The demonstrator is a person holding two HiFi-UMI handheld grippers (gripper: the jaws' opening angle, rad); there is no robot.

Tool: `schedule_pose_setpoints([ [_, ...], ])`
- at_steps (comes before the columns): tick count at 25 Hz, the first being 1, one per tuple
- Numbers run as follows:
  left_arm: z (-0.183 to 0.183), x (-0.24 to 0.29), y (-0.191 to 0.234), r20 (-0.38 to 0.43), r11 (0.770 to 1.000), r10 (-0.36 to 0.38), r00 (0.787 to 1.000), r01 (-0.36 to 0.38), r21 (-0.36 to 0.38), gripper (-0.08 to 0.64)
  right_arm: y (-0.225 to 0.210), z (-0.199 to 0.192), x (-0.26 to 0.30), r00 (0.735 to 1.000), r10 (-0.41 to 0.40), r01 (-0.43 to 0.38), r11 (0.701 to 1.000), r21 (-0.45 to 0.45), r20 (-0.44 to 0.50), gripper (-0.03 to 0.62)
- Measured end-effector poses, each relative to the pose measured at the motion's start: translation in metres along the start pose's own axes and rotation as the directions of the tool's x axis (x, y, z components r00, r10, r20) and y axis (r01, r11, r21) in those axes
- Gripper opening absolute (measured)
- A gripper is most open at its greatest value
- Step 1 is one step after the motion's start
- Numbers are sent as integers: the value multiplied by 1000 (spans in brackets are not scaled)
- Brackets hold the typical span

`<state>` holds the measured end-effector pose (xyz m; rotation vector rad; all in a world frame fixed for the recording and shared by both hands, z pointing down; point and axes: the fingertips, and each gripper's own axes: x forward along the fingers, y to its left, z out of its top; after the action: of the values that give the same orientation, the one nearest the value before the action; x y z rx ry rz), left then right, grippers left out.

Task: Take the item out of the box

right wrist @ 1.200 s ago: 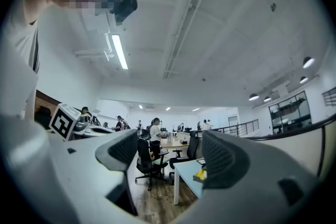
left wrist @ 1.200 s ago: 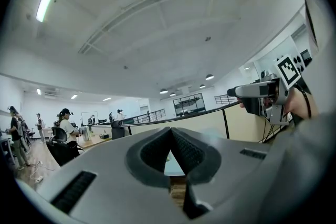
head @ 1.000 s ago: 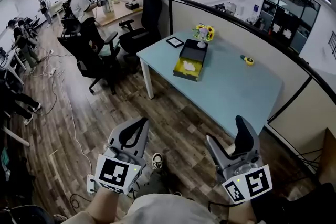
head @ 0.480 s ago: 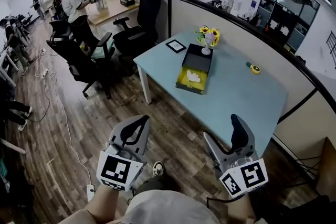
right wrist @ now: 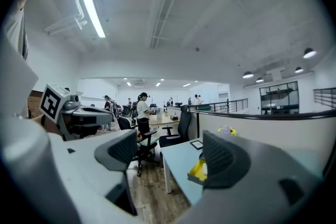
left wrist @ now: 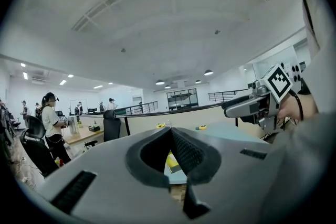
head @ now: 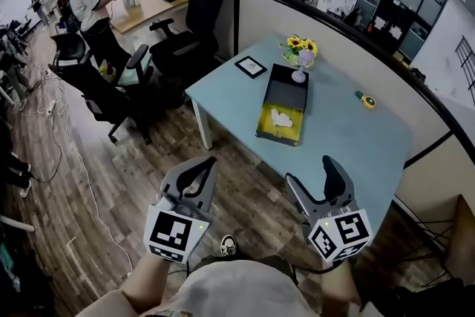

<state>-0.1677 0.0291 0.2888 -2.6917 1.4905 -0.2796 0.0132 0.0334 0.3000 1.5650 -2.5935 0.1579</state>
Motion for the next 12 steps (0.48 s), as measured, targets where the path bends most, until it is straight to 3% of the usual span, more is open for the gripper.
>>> schedule_pose_setpoints([
  [12,-41,78,34,-70,998,-57,996,56,-12,5,-38,-52,77,992,-22,27,999,39,-128,390],
])
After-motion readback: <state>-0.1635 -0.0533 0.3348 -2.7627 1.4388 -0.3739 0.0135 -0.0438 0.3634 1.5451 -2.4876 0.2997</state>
